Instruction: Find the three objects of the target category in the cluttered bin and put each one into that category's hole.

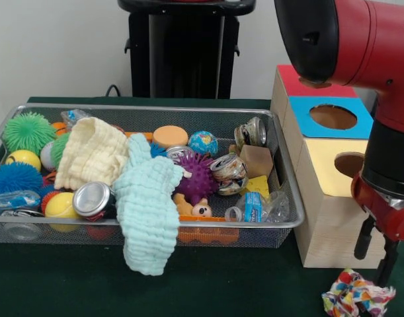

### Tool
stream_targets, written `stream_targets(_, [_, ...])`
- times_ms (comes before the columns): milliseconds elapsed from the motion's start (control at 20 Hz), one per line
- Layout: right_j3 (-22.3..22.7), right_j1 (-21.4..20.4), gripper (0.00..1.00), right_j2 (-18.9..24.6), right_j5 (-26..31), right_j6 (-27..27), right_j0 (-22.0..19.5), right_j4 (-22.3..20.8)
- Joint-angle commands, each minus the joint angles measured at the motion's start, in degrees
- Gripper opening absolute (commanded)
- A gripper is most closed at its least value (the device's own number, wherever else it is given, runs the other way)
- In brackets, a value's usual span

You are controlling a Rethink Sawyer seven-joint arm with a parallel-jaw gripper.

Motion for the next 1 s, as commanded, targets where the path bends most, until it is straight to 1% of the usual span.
stream_targets(50, [3.46, 6.47, 1.0, 1.11, -0.43, 10.59, 0.23, 0.81])
stream_targets(250, [3.54, 6.87, 1.0, 1.2, -1.8, 10.24, 0.23, 1.36])
stream_targets(400, [4.21, 6.85, 1.0, 1.99, -3.5, 8.59, -0.25, 1.52])
stream_targets(600, [3.1, 7.73, 1.0, 1.35, -3.64, 9.53, 0.17, 2.39])
stream_targets(750, [2.25, 8.25, 1.0, 0.34, -2.7, 10.62, 0.62, 3.12])
stream_targets(1000, [2.77, 8.73, 1.0, -1.09, -1.91, 10.16, 0.77, 3.61])
